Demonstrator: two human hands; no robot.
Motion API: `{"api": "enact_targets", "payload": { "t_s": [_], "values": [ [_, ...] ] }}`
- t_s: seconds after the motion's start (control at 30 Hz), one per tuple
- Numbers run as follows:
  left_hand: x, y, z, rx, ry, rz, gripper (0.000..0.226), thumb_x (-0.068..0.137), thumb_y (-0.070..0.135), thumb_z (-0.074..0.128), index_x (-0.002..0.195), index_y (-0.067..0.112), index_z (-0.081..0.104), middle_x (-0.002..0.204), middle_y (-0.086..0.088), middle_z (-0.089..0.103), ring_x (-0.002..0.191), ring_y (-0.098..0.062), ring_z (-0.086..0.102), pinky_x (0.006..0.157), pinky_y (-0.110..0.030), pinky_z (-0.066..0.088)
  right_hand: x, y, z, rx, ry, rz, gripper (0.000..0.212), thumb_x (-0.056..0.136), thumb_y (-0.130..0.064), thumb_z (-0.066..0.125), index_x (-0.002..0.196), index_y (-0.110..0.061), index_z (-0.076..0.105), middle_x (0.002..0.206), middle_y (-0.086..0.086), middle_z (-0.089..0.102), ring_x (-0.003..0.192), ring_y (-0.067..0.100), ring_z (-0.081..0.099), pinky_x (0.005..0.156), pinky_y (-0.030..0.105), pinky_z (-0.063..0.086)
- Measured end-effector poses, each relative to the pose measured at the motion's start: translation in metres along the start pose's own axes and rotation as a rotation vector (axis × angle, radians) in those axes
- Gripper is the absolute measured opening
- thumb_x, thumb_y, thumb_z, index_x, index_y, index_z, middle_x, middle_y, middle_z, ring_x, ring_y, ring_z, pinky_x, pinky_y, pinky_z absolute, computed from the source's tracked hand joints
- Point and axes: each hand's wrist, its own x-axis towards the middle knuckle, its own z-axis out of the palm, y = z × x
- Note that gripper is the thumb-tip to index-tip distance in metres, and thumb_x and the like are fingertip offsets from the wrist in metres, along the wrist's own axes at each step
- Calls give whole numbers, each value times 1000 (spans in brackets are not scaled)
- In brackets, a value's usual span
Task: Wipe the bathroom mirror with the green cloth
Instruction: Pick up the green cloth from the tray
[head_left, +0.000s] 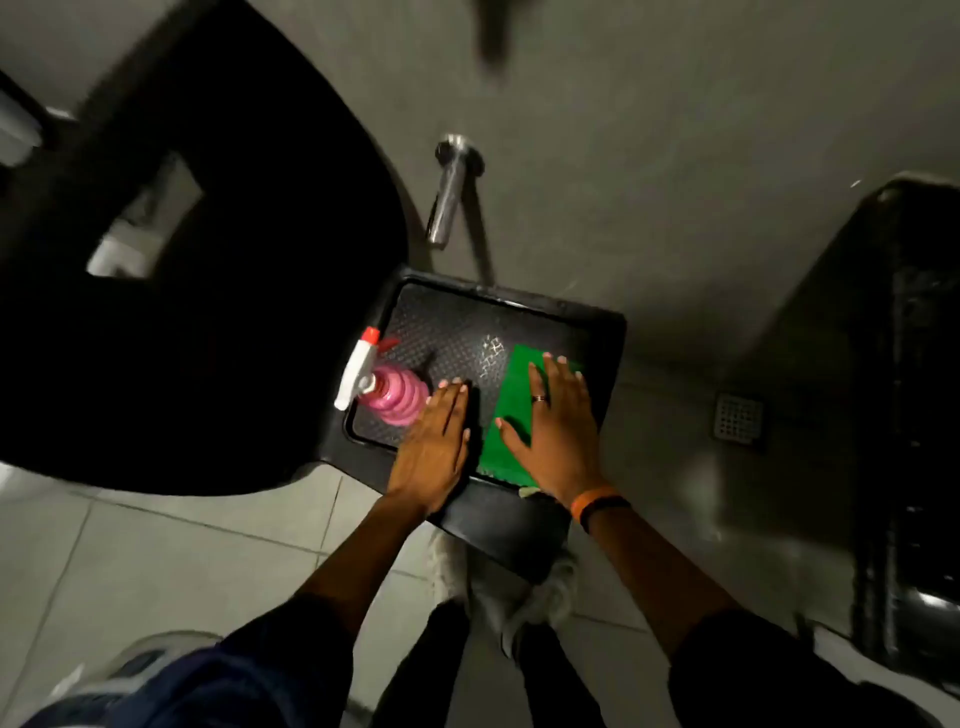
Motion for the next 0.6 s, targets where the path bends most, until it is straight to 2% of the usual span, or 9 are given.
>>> {"api": "enact_targets", "payload": {
  "t_s": [0.13, 0.23, 0.37, 0.4, 0.47, 0.53, 0.6],
  "values": [
    [13, -24, 40, 34, -20, -9, 59, 102, 18, 40, 153, -1, 18, 164, -19, 16, 153, -31, 12, 124, -47, 17, 13, -2, 52, -104, -52, 58, 88, 89, -65, 44, 157, -11, 28, 166, 18, 21, 155, 36, 15, 124, 63, 9],
    [15, -33, 63, 67, -54, -28, 64, 102, 23, 37, 155, 2, 9, 166, -15, 5, 154, -28, 1, 126, -44, 11, 11, 5, 83, -166, -34, 70, 87, 91, -67, 38, 159, -18, 20, 170, 13, 12, 157, 33, 7, 120, 70, 7],
    [16, -35, 76, 119, 11, -61, 65, 102, 29, 31, 156, 5, 4, 167, -11, 2, 154, -25, -2, 125, -39, 9, 13, 10, 100, -223, 5, 84, 82, 93, -64, 30, 160, -21, 13, 170, 9, 7, 158, 30, 3, 118, 74, 3],
    [16, -35, 77, 123, 29, -49, 65, 102, 29, 30, 156, 6, 4, 167, -11, 1, 154, -25, -2, 125, -40, 10, 14, 9, 101, -234, 21, 90, 79, 94, -62, 28, 160, -22, 13, 170, 8, 8, 158, 30, 6, 116, 74, 5],
    [18, -36, 76, 115, 26, -39, 64, 102, 30, 30, 156, 6, 3, 167, -10, 1, 154, -24, -3, 126, -41, 10, 16, 6, 98, -254, 24, 106, 73, 94, -53, 33, 158, -23, 20, 168, 8, 17, 156, 31, 17, 112, 72, 21],
    [18, -34, 71, 99, -7, -53, 65, 102, 30, 30, 156, 6, 2, 167, -11, -1, 154, -25, -5, 126, -42, 11, 21, 5, 88, -242, 45, 88, 68, 89, -41, 50, 152, -21, 37, 162, 9, 35, 148, 33, 36, 103, 64, 39],
    [19, -28, 64, 104, -37, -55, 65, 103, 31, 31, 156, 4, 3, 167, -12, -3, 154, -26, -6, 126, -44, 10, 28, 9, 76, -214, 58, 62, 59, 80, -26, 69, 138, -18, 58, 149, 11, 54, 131, 36, 55, 93, 55, 49]
  ]
}}
